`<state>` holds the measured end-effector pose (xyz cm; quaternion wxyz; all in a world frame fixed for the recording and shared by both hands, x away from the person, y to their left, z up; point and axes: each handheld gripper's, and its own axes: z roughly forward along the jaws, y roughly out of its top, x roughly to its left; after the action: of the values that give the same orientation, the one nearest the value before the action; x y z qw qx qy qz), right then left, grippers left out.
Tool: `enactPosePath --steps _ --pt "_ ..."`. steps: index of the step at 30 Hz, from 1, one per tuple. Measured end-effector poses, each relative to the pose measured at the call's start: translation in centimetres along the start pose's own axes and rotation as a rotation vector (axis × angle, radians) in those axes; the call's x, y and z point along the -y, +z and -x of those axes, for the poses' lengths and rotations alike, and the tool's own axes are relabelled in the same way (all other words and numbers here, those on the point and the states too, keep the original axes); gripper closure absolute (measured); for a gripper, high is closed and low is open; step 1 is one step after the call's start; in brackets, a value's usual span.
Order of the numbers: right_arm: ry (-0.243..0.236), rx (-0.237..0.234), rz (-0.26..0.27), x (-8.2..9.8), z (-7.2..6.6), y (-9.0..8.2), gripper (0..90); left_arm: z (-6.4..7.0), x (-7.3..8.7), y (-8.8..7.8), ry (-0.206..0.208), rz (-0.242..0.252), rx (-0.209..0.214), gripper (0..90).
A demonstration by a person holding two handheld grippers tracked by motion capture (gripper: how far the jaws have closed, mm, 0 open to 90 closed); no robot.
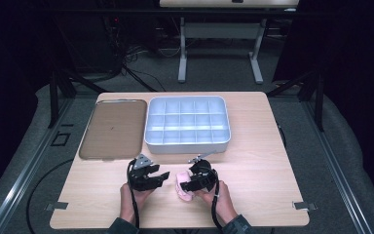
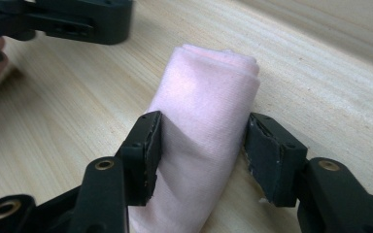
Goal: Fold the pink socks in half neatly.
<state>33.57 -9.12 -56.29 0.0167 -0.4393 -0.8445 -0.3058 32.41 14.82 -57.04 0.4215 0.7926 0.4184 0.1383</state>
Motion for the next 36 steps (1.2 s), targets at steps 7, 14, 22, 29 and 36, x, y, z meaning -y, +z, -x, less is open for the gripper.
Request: enactPosePath --steps 7,14,22,29,36 --pt "0.0 -0.016 -0.022 -0.2 0.1 0.0 51.0 -0.9 2.5 -2.6 0.034 -0.037 -0.123 33.8" --pt "0.002 -0.046 -0.027 -0.1 0.4 -0.1 55.8 -1.3 4.0 -2.9 0.047 -0.071 -0.152 32.5" --pt "-0.03 -0.043 -0.043 -0.4 0.0 -0.2 67.8 -1.4 4.5 -2.9 0.059 -0.055 -0.142 31.9" --pt "-0.067 -0.013 -0.053 -0.5 -0.6 -0.4 71.6 -1.4 4.5 -2.9 0.057 -0.046 -0.144 31.8" --pt "-0.096 -0.007 -0.032 -0.1 -0.5 -0.5 72.6 -1.4 4.5 -2.9 0.057 -0.048 -0.144 31.5"
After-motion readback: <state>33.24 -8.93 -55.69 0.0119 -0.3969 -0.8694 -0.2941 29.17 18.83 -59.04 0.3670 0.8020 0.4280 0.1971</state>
